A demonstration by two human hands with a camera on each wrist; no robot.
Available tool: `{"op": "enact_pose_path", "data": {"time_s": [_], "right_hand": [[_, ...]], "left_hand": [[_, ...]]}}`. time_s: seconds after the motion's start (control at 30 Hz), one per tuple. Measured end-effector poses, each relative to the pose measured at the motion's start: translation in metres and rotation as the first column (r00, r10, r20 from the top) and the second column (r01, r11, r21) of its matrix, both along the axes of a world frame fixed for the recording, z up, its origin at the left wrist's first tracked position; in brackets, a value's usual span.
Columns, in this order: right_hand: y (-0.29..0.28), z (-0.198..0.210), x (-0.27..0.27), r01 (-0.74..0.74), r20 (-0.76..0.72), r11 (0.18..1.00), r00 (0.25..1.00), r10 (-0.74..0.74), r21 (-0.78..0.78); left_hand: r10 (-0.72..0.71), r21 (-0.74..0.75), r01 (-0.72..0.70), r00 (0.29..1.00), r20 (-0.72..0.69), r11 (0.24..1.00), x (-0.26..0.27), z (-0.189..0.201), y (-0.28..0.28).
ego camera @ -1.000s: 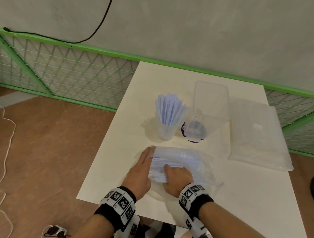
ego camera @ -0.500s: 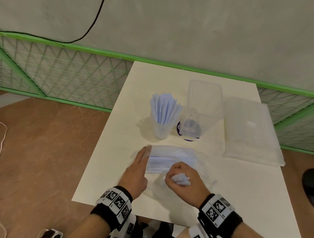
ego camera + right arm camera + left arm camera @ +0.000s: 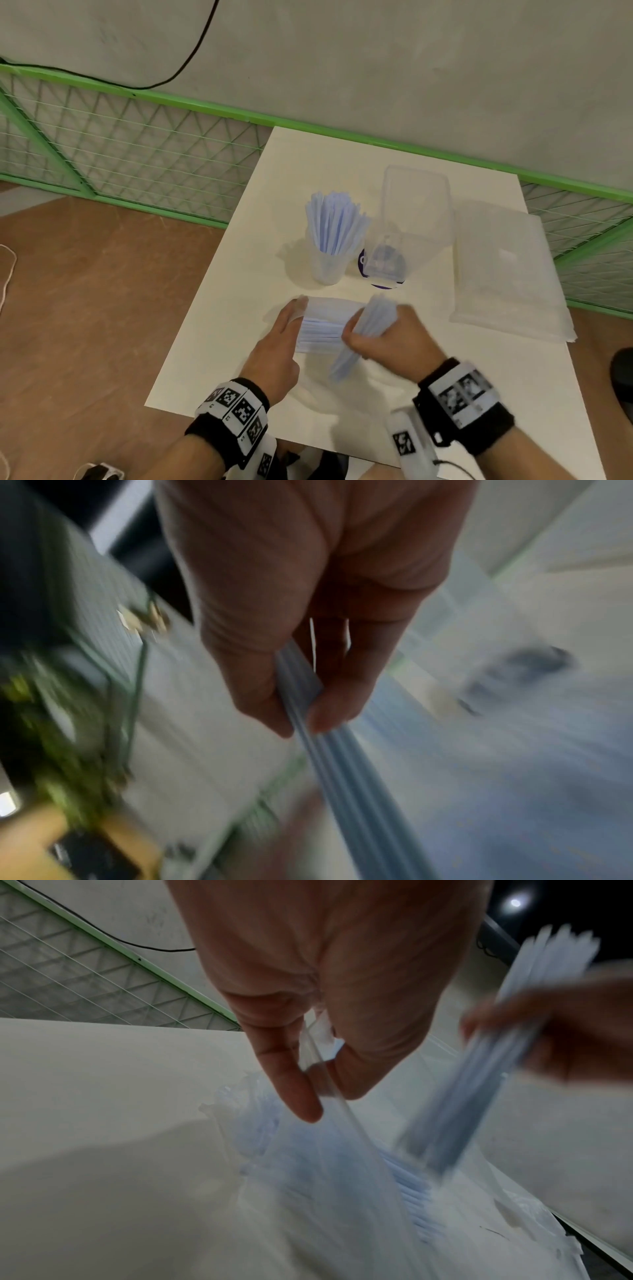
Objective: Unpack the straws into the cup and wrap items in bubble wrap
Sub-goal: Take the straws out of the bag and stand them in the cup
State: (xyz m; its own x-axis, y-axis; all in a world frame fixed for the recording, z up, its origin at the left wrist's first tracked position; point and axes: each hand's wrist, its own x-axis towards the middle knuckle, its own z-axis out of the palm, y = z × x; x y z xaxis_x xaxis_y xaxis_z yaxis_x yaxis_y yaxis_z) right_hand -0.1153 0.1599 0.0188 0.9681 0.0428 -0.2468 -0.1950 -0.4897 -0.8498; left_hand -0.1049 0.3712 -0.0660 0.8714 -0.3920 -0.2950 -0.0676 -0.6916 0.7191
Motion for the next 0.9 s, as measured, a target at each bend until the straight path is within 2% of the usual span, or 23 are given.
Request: {"op": "enact_pose_path", "data": {"time_s": [0.13,0.27,0.37,0.57,0.73,0.8,0.87,0.9], "right_hand": [[-0.017,0.085,0.054,-0.025,0.190,0.999,0.982,0.017,0.038],[-0.016,0.120,0.107,0.062,0.346,0.997,0.937,-0.042,-0.048],[-0.005,0.114,0.135,0.079,0.346,0.987,0.938,-0.026,-0.140],[0.005,0.062,0.164,0.037,0.293,0.943,0.954,0.065,-0.331],[0.004,0.046,0.167,0.129,0.459,0.948,0.888,0.020,-0.290],[0.007,0.039,0.162,0.114,0.503,0.938,0.861,0.071,-0.327],[0.013,0.026,0.153,0.035,0.436,0.874,0.876,0.207,-0.485],[0.015,0.019,0.147,-0.017,0.360,0.804,0.888,0.285,-0.595]], "left_hand": [[0.025,0.001,-0.025,0.999,-0.033,1.000,0.000,0.003,-0.001],[0.028,-0.015,-0.029,0.998,-0.050,0.999,-0.001,0.005,-0.001],[0.028,-0.005,-0.029,0.998,-0.054,1.000,0.000,0.007,-0.001],[0.027,0.017,-0.026,0.998,-0.052,1.000,0.001,0.007,0.002],[0.035,0.043,-0.033,0.997,-0.062,0.999,0.002,0.008,0.002],[0.036,0.050,-0.033,0.997,-0.067,0.998,0.003,0.008,0.002],[0.033,0.056,-0.029,0.997,-0.068,0.998,0.003,0.007,0.003],[0.030,0.058,-0.026,0.997,-0.065,0.998,0.003,0.007,0.003]]}}
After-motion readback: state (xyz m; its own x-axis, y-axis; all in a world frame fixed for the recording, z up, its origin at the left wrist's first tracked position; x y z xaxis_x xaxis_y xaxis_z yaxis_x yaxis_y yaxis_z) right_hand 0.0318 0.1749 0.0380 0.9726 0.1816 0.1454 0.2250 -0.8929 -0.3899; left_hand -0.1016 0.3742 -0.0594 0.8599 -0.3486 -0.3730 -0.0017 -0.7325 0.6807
